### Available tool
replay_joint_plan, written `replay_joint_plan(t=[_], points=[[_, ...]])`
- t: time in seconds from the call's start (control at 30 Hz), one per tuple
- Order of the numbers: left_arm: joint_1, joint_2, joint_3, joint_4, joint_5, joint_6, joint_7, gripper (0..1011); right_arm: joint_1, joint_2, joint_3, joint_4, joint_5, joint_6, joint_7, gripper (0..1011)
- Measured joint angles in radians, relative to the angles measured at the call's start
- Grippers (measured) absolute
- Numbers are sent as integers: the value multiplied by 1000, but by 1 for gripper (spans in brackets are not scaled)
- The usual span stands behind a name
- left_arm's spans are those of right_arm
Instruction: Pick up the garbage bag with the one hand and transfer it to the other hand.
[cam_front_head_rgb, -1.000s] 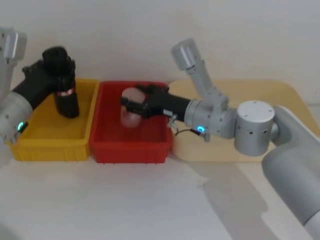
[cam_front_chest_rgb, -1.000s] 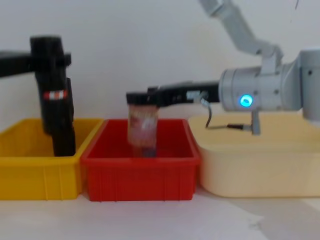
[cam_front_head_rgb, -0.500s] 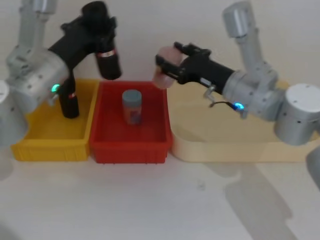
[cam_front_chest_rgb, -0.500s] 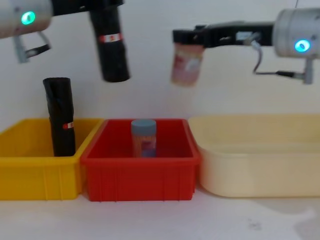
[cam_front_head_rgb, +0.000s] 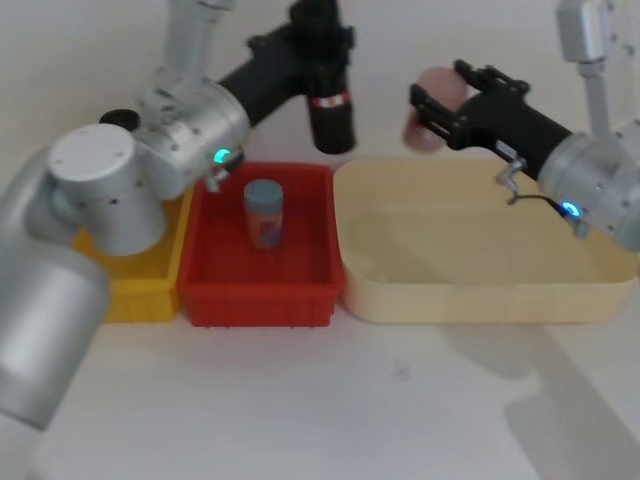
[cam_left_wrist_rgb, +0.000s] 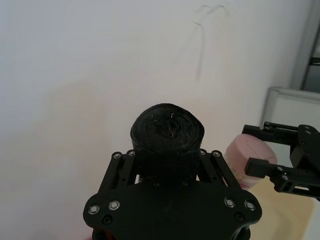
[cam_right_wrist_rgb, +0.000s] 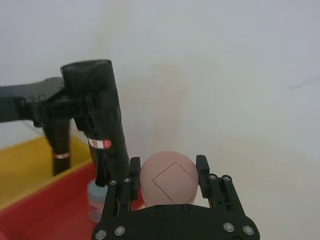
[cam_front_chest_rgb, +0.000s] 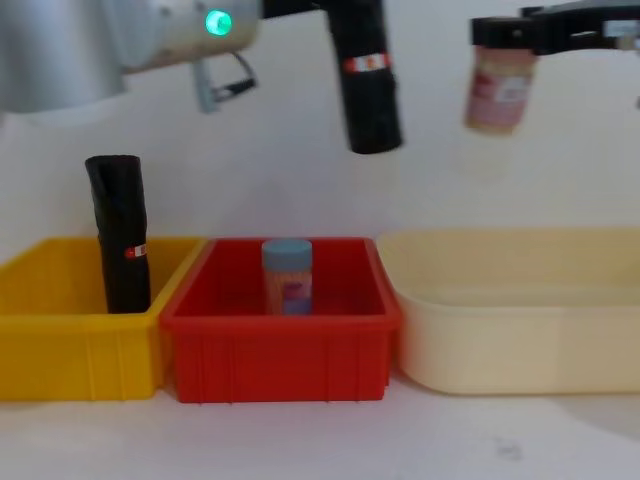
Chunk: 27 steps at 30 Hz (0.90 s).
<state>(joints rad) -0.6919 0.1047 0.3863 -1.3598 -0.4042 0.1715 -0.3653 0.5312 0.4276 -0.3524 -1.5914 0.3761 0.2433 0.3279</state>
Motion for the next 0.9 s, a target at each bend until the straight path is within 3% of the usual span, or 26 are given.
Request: replay_joint_plan(t=[0.23, 0.43, 0.6, 0.9], points=[[-86, -92, 58, 184, -15, -39, -51, 462, -71, 45, 68, -68, -5, 35, -60, 650], [-138, -143, 88, 309, -16, -74, -70, 462, -127, 75, 122, -96, -5, 73, -103, 648], [-167, -169, 102, 384, -12, -96, -73, 462, -159, 92, 153, -98, 1, 97, -114, 650], [-202, -197, 115, 475, -2, -128, -75, 462, -173, 97, 170, -75, 13, 106, -103, 671]])
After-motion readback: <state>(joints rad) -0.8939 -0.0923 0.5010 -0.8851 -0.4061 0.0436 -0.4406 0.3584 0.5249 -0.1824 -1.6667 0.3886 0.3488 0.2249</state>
